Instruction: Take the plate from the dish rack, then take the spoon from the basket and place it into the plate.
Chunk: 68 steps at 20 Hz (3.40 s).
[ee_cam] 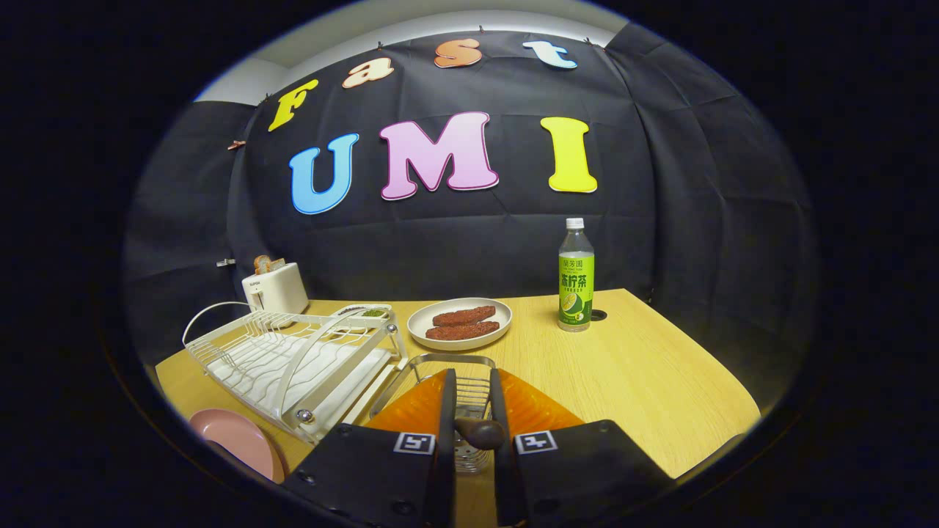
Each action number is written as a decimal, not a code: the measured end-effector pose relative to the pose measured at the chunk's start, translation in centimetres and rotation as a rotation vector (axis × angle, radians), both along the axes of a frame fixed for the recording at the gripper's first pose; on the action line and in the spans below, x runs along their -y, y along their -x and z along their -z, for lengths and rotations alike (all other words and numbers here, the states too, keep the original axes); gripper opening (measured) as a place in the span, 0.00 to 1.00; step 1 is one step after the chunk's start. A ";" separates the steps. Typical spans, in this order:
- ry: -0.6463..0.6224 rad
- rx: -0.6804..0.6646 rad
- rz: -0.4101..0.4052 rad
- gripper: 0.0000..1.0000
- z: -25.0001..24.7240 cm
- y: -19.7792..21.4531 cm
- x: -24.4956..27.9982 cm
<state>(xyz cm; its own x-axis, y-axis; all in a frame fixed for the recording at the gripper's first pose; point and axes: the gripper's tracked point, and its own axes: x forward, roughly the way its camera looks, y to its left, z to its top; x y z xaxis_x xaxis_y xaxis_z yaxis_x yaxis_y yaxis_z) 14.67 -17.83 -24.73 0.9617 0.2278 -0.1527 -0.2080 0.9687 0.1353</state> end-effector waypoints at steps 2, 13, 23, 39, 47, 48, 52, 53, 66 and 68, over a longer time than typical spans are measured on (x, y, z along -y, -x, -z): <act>-0.023 -0.029 0.004 0.22 0.0 -0.4 0.0; 0.015 -0.011 -0.025 0.15 -2.8 0.5 -0.9; 0.051 0.099 -0.094 0.13 -14.2 -0.2 -3.2; -0.059 -0.067 -0.413 0.13 -13.3 14.4 -23.1; -0.070 -0.160 -0.471 0.14 -5.8 16.1 -28.6; -0.071 -0.164 -0.473 0.13 -5.3 16.0 -28.8; -0.075 -0.192 -0.474 0.14 -3.4 15.3 -29.1; -0.077 -0.196 -0.475 0.14 -3.2 15.3 -29.2; -0.039 -0.248 -0.488 0.24 -0.6 16.5 -27.3; -0.022 -0.262 -0.481 0.56 -0.2 16.3 -26.9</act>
<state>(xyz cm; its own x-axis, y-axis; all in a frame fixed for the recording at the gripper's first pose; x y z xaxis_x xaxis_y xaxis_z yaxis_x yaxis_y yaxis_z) -1.59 9.12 -24.57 0.6787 0.6383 -0.3633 -0.5834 0.7690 0.2614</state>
